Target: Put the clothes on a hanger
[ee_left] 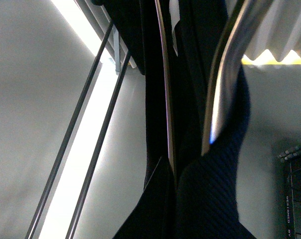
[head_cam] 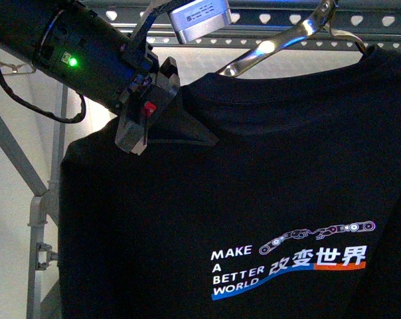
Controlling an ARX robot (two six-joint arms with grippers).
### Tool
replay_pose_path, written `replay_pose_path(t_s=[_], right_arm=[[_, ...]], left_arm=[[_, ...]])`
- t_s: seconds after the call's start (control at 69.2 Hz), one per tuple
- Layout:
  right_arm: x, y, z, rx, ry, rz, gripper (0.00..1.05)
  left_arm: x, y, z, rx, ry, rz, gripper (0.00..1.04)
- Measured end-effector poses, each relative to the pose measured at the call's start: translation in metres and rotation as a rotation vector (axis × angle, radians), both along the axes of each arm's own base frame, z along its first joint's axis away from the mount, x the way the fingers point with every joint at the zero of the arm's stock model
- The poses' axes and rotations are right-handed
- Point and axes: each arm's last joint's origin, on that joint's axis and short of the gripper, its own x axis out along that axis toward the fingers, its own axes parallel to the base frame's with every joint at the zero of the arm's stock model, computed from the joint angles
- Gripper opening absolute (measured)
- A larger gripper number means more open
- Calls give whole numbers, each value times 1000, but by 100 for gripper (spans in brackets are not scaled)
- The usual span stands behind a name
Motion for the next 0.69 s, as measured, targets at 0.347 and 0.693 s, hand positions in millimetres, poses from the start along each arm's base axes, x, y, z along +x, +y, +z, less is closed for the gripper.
replay_pose_path(t_s=[0.347, 0.693], right_arm=[[37, -5, 38, -294, -228, 25, 97], [72, -3, 57, -320, -231, 24, 97]], left_arm=[[-6, 3, 7, -12, -16, -3, 6], [-10, 5, 11, -17, -19, -7, 6]])
